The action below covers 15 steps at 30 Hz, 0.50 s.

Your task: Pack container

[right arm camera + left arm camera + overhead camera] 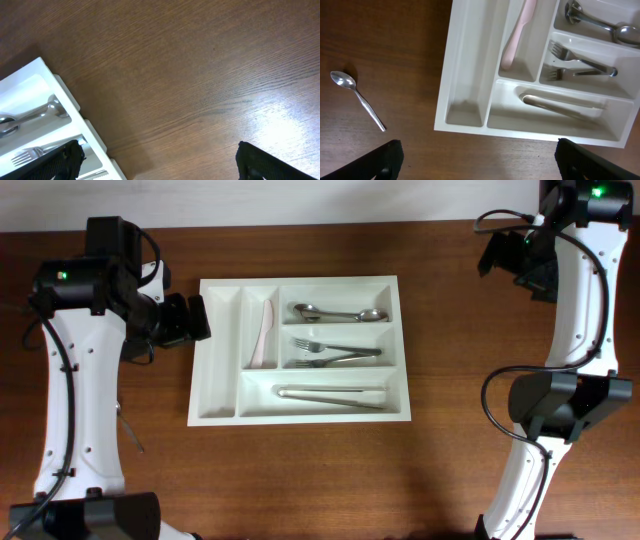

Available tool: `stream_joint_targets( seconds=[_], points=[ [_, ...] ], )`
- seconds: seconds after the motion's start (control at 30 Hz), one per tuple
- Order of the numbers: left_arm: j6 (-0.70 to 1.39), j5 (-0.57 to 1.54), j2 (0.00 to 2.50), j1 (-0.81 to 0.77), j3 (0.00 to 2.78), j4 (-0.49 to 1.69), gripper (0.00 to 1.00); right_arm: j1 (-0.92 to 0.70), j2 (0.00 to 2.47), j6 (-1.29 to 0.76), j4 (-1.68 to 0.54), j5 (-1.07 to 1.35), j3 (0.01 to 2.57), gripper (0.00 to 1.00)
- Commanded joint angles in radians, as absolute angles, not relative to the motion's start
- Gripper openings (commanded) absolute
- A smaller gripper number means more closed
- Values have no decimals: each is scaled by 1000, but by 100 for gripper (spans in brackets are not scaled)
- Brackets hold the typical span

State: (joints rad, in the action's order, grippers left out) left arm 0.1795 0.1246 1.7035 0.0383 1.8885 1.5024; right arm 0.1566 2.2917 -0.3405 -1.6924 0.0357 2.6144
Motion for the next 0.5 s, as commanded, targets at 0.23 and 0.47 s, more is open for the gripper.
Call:
stream_joint_targets(
  seconds=[0.23,0.47],
  points=[
    [189,135,1687,32,1882,1476,99,158,2280,-349,-1695,41,2619,99],
    [189,135,1687,32,1833,1458,99,158,2280,-349,-1695,41,2619,99]
  ],
)
